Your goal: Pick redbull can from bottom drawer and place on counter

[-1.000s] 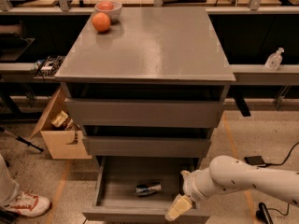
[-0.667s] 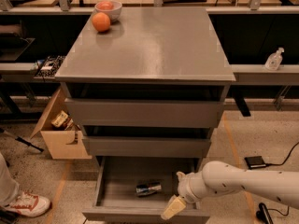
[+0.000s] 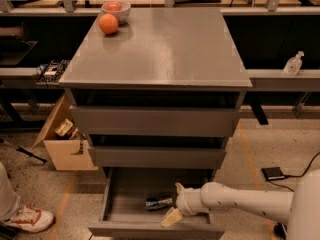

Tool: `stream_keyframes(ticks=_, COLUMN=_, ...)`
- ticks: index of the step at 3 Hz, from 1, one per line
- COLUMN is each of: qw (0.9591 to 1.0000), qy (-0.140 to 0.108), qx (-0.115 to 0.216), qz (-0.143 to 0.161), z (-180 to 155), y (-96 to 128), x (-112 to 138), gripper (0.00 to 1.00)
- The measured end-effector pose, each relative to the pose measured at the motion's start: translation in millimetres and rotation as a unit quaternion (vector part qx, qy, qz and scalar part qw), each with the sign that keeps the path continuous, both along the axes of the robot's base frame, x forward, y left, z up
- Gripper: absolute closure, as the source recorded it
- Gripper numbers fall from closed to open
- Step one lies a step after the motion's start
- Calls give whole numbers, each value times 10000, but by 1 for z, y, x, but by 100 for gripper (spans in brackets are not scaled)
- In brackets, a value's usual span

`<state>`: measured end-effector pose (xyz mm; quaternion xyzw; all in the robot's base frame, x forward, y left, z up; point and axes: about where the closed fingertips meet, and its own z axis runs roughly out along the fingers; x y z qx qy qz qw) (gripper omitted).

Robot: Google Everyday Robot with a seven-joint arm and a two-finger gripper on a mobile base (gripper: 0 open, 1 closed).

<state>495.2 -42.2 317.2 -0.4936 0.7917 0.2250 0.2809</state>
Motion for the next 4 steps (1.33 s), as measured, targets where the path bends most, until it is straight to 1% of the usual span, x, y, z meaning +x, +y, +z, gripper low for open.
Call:
stream_keyframes(ticks=1, qw=9993, qy=71, qx=351, qz=-93, z=-49, y=27, x=20, gripper=0)
stream_keyframes(ticks=2, qw=9994, qy=30, qx=334, qz=-84, z=-51, y=29, x=22, gripper=0)
stream_keyframes(ticks=3, qw=9995, qy=-171, qx=229, qz=-100, z=-59, y=29, x=36, gripper=0)
stream_keyframes(ticks=4, qw=9992, qy=-331, qx=155, qz=-170, z=-73, y=23, x=50, gripper=0)
